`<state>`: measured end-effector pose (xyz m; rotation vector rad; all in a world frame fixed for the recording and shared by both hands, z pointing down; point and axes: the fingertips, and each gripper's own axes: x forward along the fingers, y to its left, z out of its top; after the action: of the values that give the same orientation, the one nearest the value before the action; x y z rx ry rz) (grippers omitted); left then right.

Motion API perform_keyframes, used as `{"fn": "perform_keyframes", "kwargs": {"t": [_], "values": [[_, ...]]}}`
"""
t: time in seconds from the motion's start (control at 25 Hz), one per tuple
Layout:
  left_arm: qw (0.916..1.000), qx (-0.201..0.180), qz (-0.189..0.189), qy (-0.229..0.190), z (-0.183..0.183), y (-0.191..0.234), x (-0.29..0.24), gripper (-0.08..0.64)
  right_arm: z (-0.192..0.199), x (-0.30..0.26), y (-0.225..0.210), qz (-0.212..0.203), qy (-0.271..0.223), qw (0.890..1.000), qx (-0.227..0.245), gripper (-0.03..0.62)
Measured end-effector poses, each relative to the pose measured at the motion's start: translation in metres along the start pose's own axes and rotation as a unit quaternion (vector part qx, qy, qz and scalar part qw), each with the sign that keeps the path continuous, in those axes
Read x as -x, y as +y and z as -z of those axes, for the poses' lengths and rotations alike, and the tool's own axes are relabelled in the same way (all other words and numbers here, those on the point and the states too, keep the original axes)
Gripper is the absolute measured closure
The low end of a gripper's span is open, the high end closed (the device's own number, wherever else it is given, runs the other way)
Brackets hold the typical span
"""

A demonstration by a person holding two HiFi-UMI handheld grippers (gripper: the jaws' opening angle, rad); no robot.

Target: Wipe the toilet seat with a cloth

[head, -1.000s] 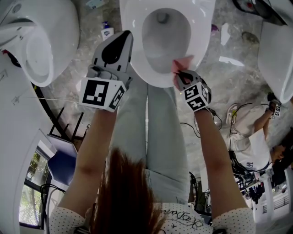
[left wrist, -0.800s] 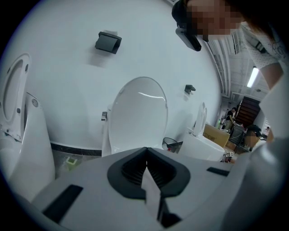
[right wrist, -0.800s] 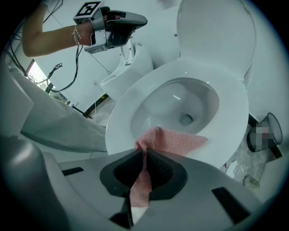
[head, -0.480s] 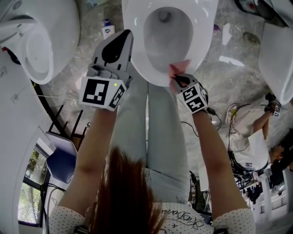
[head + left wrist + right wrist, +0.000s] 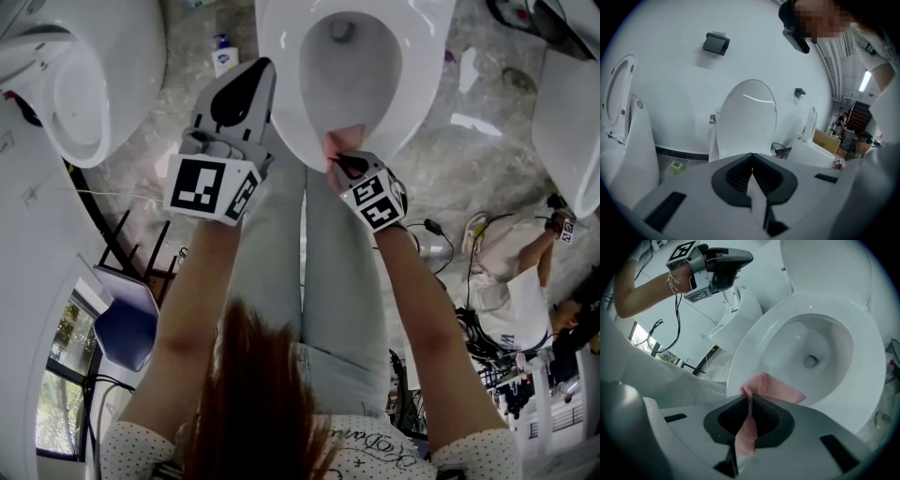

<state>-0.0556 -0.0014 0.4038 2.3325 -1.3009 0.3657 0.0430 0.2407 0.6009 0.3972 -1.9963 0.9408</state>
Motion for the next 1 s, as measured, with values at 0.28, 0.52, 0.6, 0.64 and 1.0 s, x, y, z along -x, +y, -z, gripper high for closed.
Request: {"fn": "perform_keyframes", "kwargs": {"t": [0.28, 0.52, 0.6, 0.64, 1.0], "values": [[1.0, 0.001, -0.004, 0.002, 0.002, 0.008, 0.003, 0.555, -0.009, -0.012, 0.008, 0.004, -0.008, 1.0, 0.005, 0.549], [1.0, 0.002, -0.004, 0.005, 0.005, 0.013, 0.006, 0.555, -0.025, -0.019, 0.013, 0.0, -0.012, 1.0, 0.023, 0.546], [1.0, 0.003, -0.006, 0.005, 0.005, 0.014, 0.008, 0.555, -0.029, -0.022, 0.016, -0.003, -0.01, 0.999, 0.034, 0.546], [1.0, 0.004, -0.007, 0.005, 0.005, 0.015, 0.009, 0.555, -0.032, -0.024, 0.017, -0.006, -0.01, 0.999, 0.037, 0.546], [0.9999, 0.008, -0.015, 0.004, 0.004, 0.027, 0.014, 0.555, -0.066, -0.037, 0.029, -0.013, -0.023, 0.997, 0.066, 0.548]]}}
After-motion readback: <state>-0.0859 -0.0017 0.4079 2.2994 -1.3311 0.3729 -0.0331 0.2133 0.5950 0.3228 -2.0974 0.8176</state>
